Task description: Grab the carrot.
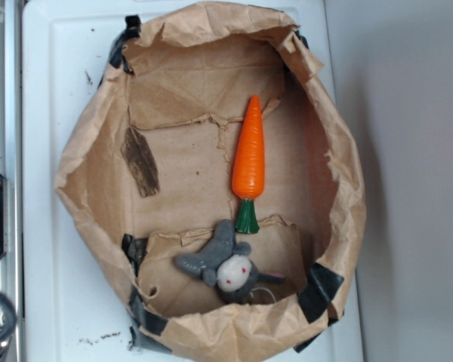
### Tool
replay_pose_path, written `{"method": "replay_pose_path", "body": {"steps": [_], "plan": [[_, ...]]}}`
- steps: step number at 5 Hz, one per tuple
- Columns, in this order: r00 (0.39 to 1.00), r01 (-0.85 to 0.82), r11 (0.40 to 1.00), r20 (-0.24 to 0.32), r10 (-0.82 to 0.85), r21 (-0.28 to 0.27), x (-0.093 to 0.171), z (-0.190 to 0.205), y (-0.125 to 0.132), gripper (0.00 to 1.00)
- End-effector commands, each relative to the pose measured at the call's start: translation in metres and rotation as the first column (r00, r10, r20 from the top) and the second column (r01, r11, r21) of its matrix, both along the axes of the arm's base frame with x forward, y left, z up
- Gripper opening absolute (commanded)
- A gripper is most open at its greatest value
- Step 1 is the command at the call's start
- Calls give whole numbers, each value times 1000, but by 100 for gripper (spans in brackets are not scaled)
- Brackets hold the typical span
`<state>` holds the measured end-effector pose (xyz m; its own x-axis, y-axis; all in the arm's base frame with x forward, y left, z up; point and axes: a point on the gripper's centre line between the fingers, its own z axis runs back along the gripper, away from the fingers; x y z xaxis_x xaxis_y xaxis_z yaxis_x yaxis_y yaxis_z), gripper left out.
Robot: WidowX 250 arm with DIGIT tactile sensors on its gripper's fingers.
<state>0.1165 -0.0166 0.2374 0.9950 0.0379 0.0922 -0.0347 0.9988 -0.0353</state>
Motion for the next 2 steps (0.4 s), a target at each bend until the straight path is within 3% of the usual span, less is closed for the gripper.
{"method": "replay_pose_path", "body": {"steps": [1, 2], "plan": [[1000, 0, 1000, 0, 0, 0, 0, 0, 0, 100], [968, -249, 968, -43, 247, -31, -5, 1, -33, 100]]}}
